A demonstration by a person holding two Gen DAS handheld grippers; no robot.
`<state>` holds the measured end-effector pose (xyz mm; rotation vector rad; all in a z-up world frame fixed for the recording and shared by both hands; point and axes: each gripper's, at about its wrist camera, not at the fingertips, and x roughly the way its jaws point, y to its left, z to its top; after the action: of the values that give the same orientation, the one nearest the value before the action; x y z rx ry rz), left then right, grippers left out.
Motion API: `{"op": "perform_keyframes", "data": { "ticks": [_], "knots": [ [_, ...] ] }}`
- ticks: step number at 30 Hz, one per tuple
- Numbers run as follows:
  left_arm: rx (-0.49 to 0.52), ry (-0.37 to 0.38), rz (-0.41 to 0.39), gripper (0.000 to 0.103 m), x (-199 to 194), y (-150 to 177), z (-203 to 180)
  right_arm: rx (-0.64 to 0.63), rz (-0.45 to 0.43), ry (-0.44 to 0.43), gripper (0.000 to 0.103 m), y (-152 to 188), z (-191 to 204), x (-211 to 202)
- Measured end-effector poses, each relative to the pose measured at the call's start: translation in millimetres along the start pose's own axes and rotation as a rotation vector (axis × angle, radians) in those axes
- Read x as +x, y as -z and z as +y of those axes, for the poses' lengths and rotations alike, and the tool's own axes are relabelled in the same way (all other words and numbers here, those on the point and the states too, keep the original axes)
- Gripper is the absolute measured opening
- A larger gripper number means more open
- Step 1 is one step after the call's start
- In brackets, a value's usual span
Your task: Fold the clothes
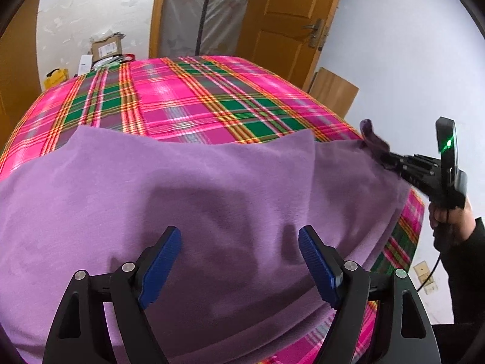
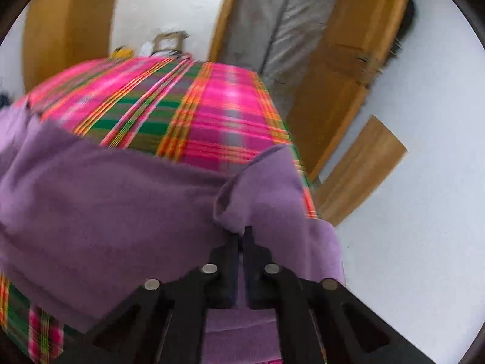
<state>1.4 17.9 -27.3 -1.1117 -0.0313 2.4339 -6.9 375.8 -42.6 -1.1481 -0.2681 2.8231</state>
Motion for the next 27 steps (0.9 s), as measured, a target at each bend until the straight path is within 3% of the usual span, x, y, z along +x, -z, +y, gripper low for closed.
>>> {"op": "perform_keyframes", "data": {
  "ticks": [2, 8, 11, 14, 19, 21, 23, 27],
  "knots": [
    [0.014, 0.007, -0.002, 0.080, 0, -1, -5, 0.121, -0.033, -0.027, 0.003, 1, -21, -6],
    [0.060, 0.028, -0.006, 0.075, 4, -5, -23, 0.642, -0.084, -0.115, 0.003, 34, -112, -21],
    [0.084, 0.045, -0.006, 0.075, 6, -9, -32, 0.818, -0.073, -0.143, 0.003, 59, -140, -20],
    [0.115, 0.069, -0.006, 0.075, 8, -12, -44, 0.971, -0.050, -0.223, 0.004, 84, -158, -11],
    [0.184, 0.169, 0.006, 0.075, 11, -16, -69, 1.126, -0.038, -0.364, 0.012, 105, -171, 6],
    [0.219, 0.197, 0.017, 0.075, 13, -15, -79, 1.153, -0.051, -0.400, 0.030, 110, -172, 10],
    [0.253, 0.216, 0.031, 0.075, 16, -12, -89, 1.171, -0.060, -0.437, 0.038, 113, -172, 13],
    [0.309, 0.240, 0.051, 0.071, 22, -6, -105, 1.186, -0.039, -0.481, 0.038, 121, -171, 20]
  ]
}}
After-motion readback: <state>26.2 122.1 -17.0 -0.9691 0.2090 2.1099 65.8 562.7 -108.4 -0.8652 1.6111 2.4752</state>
